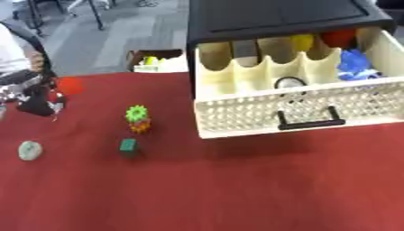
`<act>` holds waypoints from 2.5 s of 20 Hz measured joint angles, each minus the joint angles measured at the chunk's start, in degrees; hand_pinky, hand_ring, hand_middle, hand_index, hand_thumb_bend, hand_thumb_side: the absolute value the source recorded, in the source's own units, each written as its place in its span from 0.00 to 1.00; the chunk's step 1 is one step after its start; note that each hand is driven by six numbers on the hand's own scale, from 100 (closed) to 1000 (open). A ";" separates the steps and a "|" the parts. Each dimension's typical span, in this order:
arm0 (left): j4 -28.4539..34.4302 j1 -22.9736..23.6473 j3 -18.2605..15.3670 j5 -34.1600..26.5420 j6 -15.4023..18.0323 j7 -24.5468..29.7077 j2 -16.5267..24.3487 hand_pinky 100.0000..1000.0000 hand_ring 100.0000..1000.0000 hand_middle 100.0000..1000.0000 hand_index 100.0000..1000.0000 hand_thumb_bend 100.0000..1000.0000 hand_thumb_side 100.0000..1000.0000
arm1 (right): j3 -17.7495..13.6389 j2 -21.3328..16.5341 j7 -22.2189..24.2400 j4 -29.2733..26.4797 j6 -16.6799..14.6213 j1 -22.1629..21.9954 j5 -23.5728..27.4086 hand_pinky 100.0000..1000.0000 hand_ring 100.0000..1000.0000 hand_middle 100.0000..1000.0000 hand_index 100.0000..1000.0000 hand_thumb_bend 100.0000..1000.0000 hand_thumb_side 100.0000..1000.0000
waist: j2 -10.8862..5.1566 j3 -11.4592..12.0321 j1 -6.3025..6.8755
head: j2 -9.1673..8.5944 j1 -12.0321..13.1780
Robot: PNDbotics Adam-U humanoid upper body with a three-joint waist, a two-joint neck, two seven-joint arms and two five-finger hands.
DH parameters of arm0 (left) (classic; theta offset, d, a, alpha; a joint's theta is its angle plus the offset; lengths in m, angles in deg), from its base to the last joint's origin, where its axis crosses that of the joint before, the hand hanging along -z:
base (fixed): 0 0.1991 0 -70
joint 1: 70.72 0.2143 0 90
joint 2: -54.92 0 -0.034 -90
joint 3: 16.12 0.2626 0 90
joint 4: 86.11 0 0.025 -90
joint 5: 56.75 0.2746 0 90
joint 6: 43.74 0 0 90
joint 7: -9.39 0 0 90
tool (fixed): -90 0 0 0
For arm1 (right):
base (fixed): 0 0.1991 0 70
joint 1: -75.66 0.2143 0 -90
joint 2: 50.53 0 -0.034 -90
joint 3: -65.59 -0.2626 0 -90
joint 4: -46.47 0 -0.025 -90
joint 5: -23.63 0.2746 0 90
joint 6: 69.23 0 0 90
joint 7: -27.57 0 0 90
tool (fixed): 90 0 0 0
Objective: Pick up objects from table and place into drawer.
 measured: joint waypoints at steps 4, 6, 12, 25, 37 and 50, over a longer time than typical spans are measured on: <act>3.93 -1.49 1.51 -1.82 0.88 1.09 0.00 0.39 0.36 0.16 0.40 0.00 0.18 | 0.00 -0.05 -0.27 0.00 0.51 -0.09 0.69 0.62 0.71 0.63 0.80 0.00 1.00 | -1.35 0.33 -0.01 | 0.66 -0.51; 5.66 -2.23 2.23 -2.45 1.20 1.70 -0.33 0.39 0.36 0.16 0.39 0.00 0.17 | 0.00 -0.10 -0.40 0.00 1.05 -0.11 0.98 0.62 0.71 0.63 0.80 0.00 1.00 | -1.96 0.49 -0.01 | 0.93 -0.77; 8.84 -3.59 3.65 -3.76 1.62 2.88 -1.84 0.38 0.35 0.16 0.37 0.00 0.17 | 0.02 -0.26 -0.54 0.00 2.64 -0.06 1.91 0.62 0.71 0.63 0.80 0.00 1.00 | -3.11 0.58 -0.01 | 1.76 -1.19; 16.49 -9.48 6.39 -8.05 2.60 5.29 -6.89 0.39 0.35 0.15 0.37 0.00 0.16 | 0.03 -0.60 -0.62 0.00 5.46 -0.02 3.99 0.62 0.71 0.63 0.80 0.00 1.00 | -5.47 0.61 0.38 | 3.21 -2.29; 22.23 -14.16 8.76 -9.96 2.62 5.85 -10.69 0.39 0.35 0.15 0.37 0.00 0.16 | 0.06 -0.62 -0.61 0.00 7.48 0.48 4.95 0.63 0.71 0.63 0.80 0.00 1.00 | -6.91 0.02 1.49 | 3.19 -2.58; 20.91 -15.52 10.08 -9.58 2.23 5.83 -14.11 0.39 0.35 0.15 0.37 0.00 0.16 | 0.07 -0.68 -0.67 0.00 8.90 1.43 6.25 0.63 0.71 0.63 0.80 0.00 1.00 | -7.31 -1.58 3.03 | 2.60 -2.32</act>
